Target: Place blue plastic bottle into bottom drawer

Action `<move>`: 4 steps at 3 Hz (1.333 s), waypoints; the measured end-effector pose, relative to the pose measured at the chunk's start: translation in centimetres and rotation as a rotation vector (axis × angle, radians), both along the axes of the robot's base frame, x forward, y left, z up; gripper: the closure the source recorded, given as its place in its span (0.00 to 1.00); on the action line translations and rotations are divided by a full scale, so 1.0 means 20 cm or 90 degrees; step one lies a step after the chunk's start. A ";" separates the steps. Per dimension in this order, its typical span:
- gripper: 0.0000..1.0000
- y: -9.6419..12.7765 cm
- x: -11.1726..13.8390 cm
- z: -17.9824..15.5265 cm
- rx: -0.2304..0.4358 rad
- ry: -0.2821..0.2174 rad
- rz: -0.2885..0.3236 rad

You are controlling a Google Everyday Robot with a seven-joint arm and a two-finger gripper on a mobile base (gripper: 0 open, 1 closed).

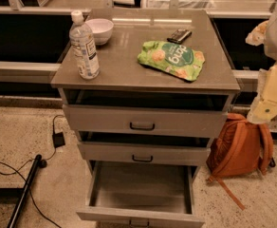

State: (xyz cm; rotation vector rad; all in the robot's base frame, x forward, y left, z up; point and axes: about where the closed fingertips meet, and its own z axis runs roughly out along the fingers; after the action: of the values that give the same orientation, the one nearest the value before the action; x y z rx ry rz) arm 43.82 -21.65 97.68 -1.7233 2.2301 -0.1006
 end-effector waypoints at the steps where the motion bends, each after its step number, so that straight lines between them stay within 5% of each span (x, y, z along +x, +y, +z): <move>1: 0.00 0.00 0.00 0.00 0.000 0.000 0.000; 2: 0.00 0.08 0.11 -0.02 0.025 -0.025 0.018; 3: 0.00 0.32 0.37 -0.14 0.125 -0.057 0.079; 4: 0.00 0.58 0.56 -0.25 0.272 -0.089 0.140</move>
Offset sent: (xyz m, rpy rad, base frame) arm 0.0581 0.0426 -0.0136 0.1110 -0.0898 0.0784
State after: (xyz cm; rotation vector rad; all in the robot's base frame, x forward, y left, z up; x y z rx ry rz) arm 55.08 -10.00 92.72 -1.6474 1.7874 0.2769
